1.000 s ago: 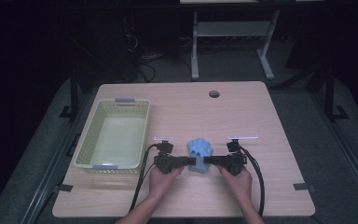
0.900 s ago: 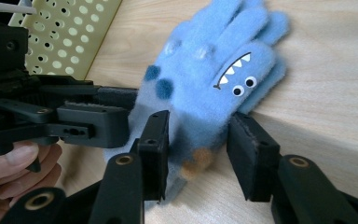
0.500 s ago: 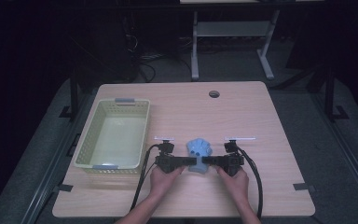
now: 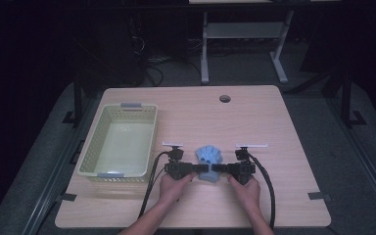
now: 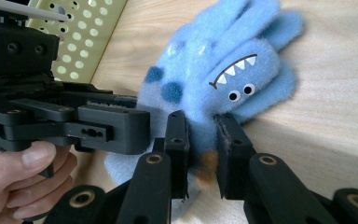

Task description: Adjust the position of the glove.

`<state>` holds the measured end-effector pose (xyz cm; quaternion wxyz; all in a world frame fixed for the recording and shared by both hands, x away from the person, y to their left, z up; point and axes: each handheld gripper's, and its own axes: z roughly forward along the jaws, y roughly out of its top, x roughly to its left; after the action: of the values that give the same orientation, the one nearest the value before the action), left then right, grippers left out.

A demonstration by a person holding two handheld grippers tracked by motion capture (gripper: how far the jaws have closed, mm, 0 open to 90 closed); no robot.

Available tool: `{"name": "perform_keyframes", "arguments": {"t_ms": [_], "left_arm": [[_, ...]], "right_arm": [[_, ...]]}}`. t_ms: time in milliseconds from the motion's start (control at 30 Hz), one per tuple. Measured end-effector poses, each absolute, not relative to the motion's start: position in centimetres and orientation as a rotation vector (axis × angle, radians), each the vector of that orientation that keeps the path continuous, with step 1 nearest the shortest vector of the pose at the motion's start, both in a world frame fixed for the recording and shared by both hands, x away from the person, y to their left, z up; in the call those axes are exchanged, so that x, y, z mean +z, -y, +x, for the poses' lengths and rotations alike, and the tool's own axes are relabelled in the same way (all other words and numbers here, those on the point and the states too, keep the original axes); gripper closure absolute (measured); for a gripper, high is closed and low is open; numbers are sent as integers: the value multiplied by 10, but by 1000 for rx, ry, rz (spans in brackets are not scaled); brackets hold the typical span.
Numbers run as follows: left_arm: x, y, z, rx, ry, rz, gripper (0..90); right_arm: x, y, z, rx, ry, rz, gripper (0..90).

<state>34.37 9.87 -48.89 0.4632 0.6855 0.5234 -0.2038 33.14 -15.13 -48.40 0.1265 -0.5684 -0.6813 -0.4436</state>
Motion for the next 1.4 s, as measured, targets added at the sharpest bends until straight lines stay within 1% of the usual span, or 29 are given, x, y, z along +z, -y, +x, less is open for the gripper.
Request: {"name": "perform_keyframes", "arguments": {"t_ms": [67,167,367,433,633,933,1033,1400], "left_arm": [[-488,-99,343,-520,-1282,1698,588],[-488,-100,343,-526,-1285,1700,587],[-492,-100,346,-574,-1284,1670,618],[-493,-100,347,-583,-1280,1670,641],[-494,-100,347,-587,-1246,1667,717],[-485,-103,349,-573,-1199,1685,751],[-482,-106,349,-563,-1193,1672,788],[-469,-113,348,-557,-1162,1649,802]], "right_arm": [[-484,151,330,-1287,1999,-1652,771],[-485,152,330,-1287,1986,-1652,772],[-484,150,329,-1301,1986,-1657,780],[-483,151,329,-1301,1988,-1657,782],[-481,152,328,-1314,1982,-1653,789],[-472,152,326,-1351,1986,-1624,799],[-470,150,326,-1365,1977,-1611,799],[-456,147,325,-1417,1965,-1584,800]]}}
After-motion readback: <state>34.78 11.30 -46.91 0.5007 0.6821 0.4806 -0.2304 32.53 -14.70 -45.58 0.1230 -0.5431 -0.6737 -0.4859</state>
